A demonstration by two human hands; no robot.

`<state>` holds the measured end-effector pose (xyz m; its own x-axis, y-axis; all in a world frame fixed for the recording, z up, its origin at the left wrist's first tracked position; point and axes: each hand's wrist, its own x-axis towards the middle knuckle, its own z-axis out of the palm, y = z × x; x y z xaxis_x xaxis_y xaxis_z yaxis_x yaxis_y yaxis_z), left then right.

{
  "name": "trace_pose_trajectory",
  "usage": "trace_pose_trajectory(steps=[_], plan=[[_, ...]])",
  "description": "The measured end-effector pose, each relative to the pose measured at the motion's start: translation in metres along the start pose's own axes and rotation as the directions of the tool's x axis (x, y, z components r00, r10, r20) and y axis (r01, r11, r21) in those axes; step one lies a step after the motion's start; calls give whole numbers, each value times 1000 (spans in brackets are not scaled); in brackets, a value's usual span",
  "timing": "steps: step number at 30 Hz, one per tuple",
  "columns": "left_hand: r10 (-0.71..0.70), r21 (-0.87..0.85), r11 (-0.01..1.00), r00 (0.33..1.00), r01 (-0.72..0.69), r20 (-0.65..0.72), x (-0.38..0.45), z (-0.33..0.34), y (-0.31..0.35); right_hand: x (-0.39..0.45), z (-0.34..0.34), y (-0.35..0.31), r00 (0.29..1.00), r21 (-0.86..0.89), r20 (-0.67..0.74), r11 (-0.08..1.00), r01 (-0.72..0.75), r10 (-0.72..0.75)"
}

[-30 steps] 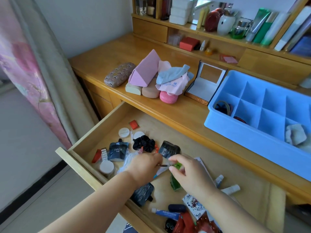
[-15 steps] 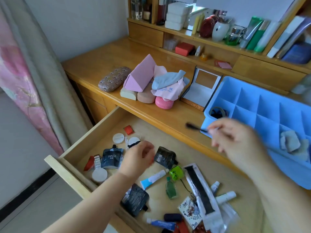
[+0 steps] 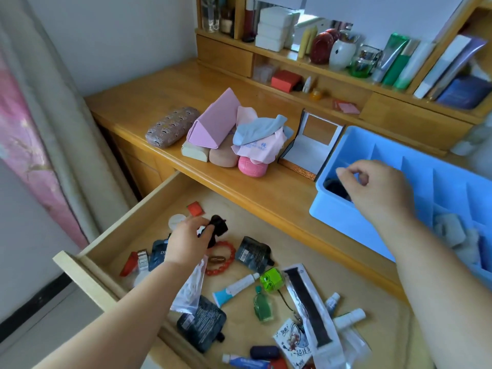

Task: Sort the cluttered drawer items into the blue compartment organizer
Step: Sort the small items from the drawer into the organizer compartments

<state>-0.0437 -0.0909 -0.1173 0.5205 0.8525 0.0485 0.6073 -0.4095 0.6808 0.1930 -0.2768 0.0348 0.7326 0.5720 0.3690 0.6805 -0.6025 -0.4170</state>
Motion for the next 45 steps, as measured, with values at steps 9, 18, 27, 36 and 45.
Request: trace_pose_trajectory(steps=[9, 18, 27, 36, 45], plan=[[37, -760, 615, 955, 212, 296, -73, -25, 98, -109, 34, -59, 763, 646, 612, 690, -328, -210], [-70, -452, 865, 946, 215, 317, -68, -30, 41, -46, -14, -29, 996, 753, -26, 657, -37, 87], [-432, 531, 831, 792, 165, 431, -47, -24, -34, -6, 4, -22, 891, -267, 450, 961, 73, 58], [67, 411, 794, 736, -449, 673, -80, 30, 21, -25, 7, -10, 911, -48, -166, 926, 374, -377], [44, 523, 776, 859, -351, 511, -53, 5, 5, -145, 45, 24, 856, 49, 199, 878, 477, -477]])
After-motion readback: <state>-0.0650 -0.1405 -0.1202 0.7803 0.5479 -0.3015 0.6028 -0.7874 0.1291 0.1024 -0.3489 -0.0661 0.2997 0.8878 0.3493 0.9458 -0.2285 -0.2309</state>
